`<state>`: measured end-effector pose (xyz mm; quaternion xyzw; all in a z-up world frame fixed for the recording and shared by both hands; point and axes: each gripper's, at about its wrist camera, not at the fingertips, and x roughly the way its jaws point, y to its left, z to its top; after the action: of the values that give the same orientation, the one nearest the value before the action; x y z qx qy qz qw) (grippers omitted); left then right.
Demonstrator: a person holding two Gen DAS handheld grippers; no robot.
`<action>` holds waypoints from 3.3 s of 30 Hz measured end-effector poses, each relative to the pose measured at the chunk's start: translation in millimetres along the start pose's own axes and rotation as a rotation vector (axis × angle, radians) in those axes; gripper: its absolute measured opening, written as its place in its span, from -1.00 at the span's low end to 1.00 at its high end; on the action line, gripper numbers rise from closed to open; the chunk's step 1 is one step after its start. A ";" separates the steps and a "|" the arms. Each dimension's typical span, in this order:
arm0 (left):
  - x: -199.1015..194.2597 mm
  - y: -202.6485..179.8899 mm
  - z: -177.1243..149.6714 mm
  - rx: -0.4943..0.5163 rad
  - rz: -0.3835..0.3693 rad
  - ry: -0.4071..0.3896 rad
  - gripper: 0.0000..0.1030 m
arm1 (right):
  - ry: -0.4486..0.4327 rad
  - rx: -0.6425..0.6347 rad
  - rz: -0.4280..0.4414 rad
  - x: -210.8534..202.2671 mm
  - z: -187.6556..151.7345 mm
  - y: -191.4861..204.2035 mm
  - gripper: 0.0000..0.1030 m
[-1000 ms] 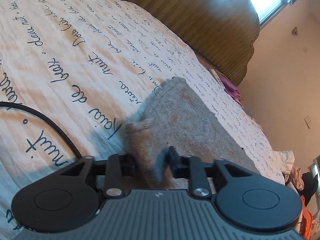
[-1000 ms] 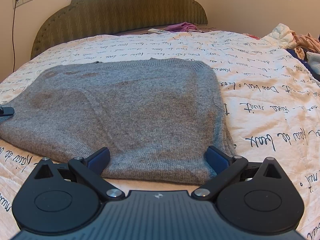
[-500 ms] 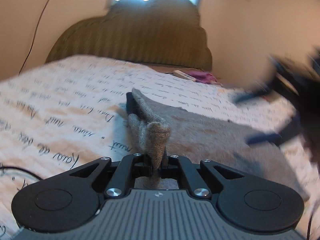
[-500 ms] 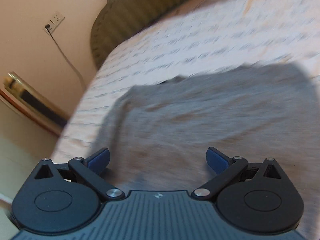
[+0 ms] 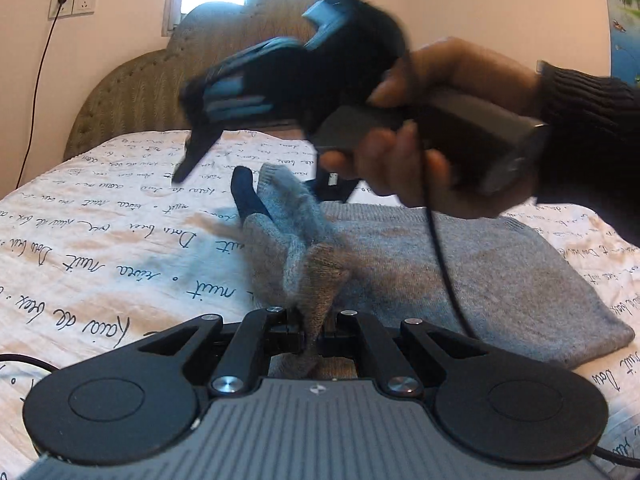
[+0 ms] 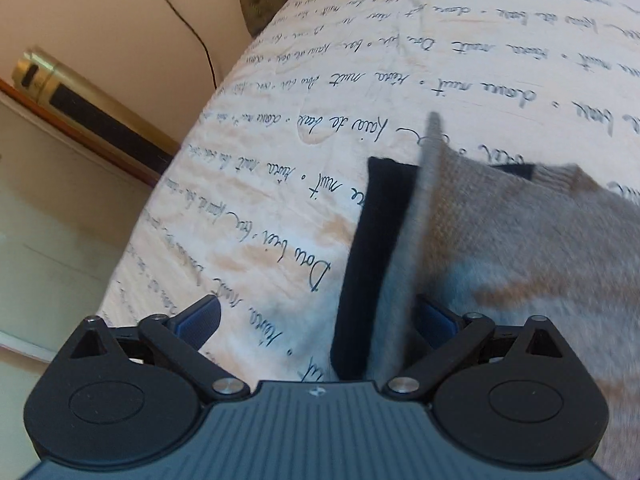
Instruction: Fold small clothes
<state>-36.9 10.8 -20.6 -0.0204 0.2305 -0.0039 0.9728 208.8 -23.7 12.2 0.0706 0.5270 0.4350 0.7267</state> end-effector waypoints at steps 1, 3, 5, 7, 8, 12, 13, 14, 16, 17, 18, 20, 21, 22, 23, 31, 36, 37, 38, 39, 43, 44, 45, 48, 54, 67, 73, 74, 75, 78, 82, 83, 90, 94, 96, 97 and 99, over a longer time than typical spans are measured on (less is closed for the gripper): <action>0.9 0.5 -0.3 0.000 -0.002 0.002 -0.94 | 0.022 -0.022 -0.026 8.2 2.7 1.5 0.35; 2.2 2.1 -0.8 -0.012 -0.005 0.012 -0.94 | 0.051 -0.049 -0.086 22.5 2.8 -1.2 -0.01; 4.3 5.3 -0.6 -0.027 -0.013 0.023 -0.94 | 0.040 -0.085 -0.101 25.0 -0.6 -5.9 -0.28; 5.1 6.2 -0.2 -0.028 -0.016 0.027 -0.94 | 0.022 -0.077 -0.091 21.6 -1.0 -15.0 -0.65; 4.1 4.9 0.2 -0.023 -0.017 0.026 -0.94 | 0.013 -0.065 -0.082 18.3 -1.0 -21.4 -0.75; 0.3 4.8 7.3 -0.028 -0.040 0.015 -0.94 | -0.019 -0.049 -0.023 5.3 -4.9 -37.9 -0.83; -1.3 4.0 10.2 -0.027 -0.049 0.010 -0.94 | -0.037 -0.050 -0.007 -2.7 -6.7 -40.3 -0.83; -3.4 3.1 13.2 -0.026 -0.059 0.004 -0.94 | -0.051 -0.051 0.006 -8.9 -7.8 -42.8 -0.83; -4.4 -2.3 19.8 -0.031 -0.088 -0.005 -0.94 | -0.082 -0.040 0.036 -26.4 -9.0 -50.9 -0.83; -4.1 -7.7 23.9 -0.028 -0.109 -0.009 -0.95 | -0.100 -0.041 0.045 -35.9 -9.9 -54.8 -0.83; -3.7 -13.5 27.1 -0.021 -0.127 -0.013 -0.94 | -0.116 -0.041 0.048 -46.3 -11.6 -59.0 -0.83; -1.9 -30.8 34.2 -0.009 -0.182 -0.020 -0.94 | -0.152 -0.034 0.055 -70.6 -17.6 -70.5 -0.83; -2.1 -39.3 36.9 -0.003 -0.209 -0.024 -0.94 | -0.171 -0.034 0.056 -84.4 -21.8 -76.9 -0.83; -2.4 -49.2 39.2 0.005 -0.242 -0.027 -0.94 | -0.192 -0.032 0.055 -98.3 -27.1 -83.7 -0.83; -2.9 -58.6 40.4 0.012 -0.272 -0.029 -0.94 | -0.214 -0.030 0.054 -112.8 -33.4 -91.4 -0.83; 19.0 -138.6 23.6 0.136 -0.459 0.055 -0.94 | -0.337 0.165 0.043 -202.2 -113.6 -202.6 -0.82; 33.3 -165.4 10.6 0.197 -0.462 0.089 -0.94 | -0.382 0.356 0.125 -209.3 -142.8 -260.6 -0.77; 34.5 -166.0 9.7 0.203 -0.459 0.091 -0.94 | -0.393 0.357 0.147 -209.7 -143.4 -264.0 -0.76; 33.0 -169.8 6.3 0.210 -0.453 0.094 -0.94 | -0.402 0.350 0.163 -209.8 -143.3 -266.2 -0.76; 34.7 -174.0 5.6 0.217 -0.447 0.098 -0.94 | -0.402 0.347 0.173 -209.5 -140.4 -268.8 -0.73; 35.8 -189.8 0.1 0.242 -0.423 0.108 -0.94 | -0.402 0.363 0.183 -205.0 -122.8 -280.9 -0.72; 36.5 -198.9 2.2 0.252 -0.419 0.112 -0.94 | -0.389 0.362 0.180 -202.6 -118.1 -283.3 -0.72; 36.7 -201.9 2.1 0.257 -0.419 0.113 -0.94 | -0.379 0.359 0.169 -199.5 -113.1 -283.9 -0.72; 34.9 -206.9 1.8 0.259 -0.440 0.104 -0.95 | -0.402 0.295 0.112 -201.0 -105.8 -277.4 -0.74; 53.1 -208.7 -10.9 0.224 -0.453 0.192 -0.95 | -0.403 0.160 -0.023 -211.6 -109.0 -270.2 -0.78; 1.3 -91.6 13.8 0.136 -0.443 0.031 0.30 | -0.576 0.328 0.062 -272.7 -223.9 -262.8 0.45; 1.3 -94.8 -7.7 0.393 -0.350 0.069 0.29 | -0.498 0.298 0.088 -263.5 -268.1 -224.6 0.44; 0.3 -92.9 -13.3 0.421 -0.367 0.074 0.31 | -0.484 0.293 0.056 -260.4 -269.0 -221.2 0.44; 0.0 -93.9 -19.3 0.443 -0.360 0.069 0.32 | -0.465 0.290 0.031 -257.0 -269.5 -217.5 0.44; 10.0 -94.7 -27.8 0.447 -0.291 0.087 0.32 | -0.414 0.280 -0.009 -244.4 -269.5 -215.1 0.42; 20.3 -87.9 -25.0 0.402 -0.249 0.119 0.33 | -0.349 0.229 -0.074 -227.6 -267.4 -207.7 -0.18; 18.5 -88.8 -24.6 0.401 -0.235 0.118 0.33 | -0.335 0.214 -0.094 -224.7 -267.3 -203.9 -0.23; 14.2 -84.8 -14.5 0.342 -0.236 0.113 0.33 | -0.350 0.109 -0.205 -235.0 -269.4 -177.7 -0.23; 17.6 -86.5 -14.1 0.342 -0.234 0.123 0.33 | -0.394 0.105 -0.214 -244.4 -267.6 -179.0 -0.20; 19.4 -87.2 -14.8 0.339 -0.227 0.131 0.34 | -0.399 0.107 -0.206 -244.5 -264.1 -182.8 -0.20; 19.7 -87.4 -14.5 0.335 -0.221 0.132 0.34 | -0.398 0.106 -0.208 -243.8 -262.9 -183.4 -0.20; 20.1 -87.9 -13.7 0.329 -0.216 0.136 0.34 | -0.391 0.090 -0.216 -241.8 -260.0 -181.6 -0.20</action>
<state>-24.9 -77.9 -38.3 0.1142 0.2883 -0.1471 0.9392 79.0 -398.2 -32.4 0.1290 0.3995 0.3086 0.8535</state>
